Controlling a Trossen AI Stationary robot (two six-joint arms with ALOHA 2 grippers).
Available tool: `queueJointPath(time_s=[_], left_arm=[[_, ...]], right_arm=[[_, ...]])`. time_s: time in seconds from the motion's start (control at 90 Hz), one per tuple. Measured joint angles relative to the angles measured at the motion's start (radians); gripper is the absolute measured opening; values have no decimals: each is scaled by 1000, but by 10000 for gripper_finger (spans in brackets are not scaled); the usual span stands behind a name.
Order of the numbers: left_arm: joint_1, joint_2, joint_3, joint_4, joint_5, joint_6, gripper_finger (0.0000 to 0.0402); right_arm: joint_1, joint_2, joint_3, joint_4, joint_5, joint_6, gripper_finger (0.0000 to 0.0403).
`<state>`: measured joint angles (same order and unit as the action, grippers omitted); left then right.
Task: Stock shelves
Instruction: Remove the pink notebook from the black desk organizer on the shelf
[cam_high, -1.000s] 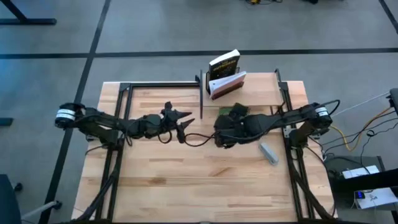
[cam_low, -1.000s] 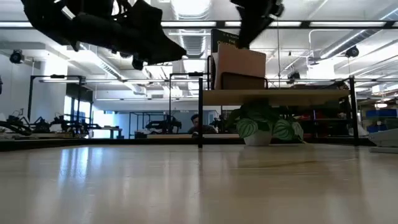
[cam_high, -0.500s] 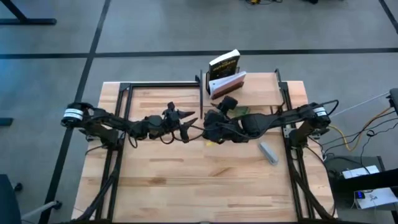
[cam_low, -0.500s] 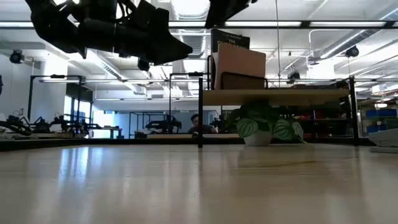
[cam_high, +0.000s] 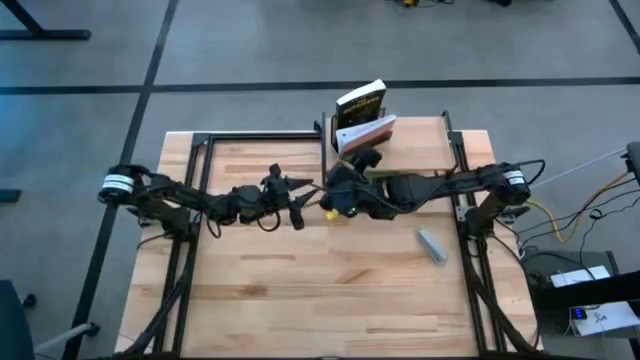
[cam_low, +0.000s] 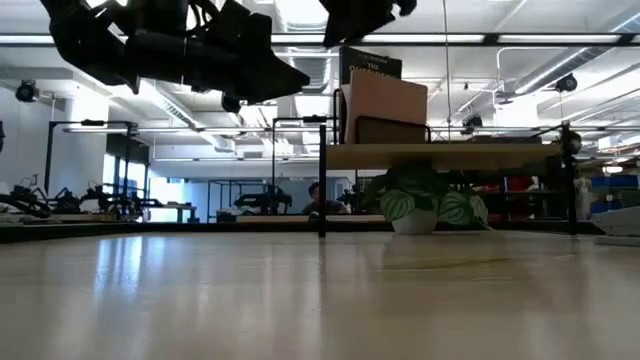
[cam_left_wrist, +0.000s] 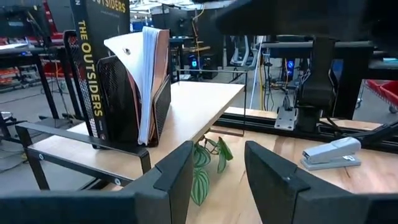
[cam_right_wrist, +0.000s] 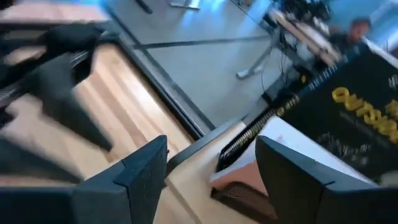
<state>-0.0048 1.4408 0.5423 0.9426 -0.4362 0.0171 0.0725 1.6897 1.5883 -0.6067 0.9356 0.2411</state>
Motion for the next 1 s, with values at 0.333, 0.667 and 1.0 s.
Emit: queueJointPath(time_s=[0.333,0.667,1.0], left_arm=[[0,0,0,62,-1,56,128],[21,0,0,62,-2,53,128],[44,0,0,61,-2,49,128]], right_arm=[[-86,-1,0,11,136,-55,301],[-128,-4,-1,43,139,205,292],[-154,-6,-1,58,182,-11,249]])
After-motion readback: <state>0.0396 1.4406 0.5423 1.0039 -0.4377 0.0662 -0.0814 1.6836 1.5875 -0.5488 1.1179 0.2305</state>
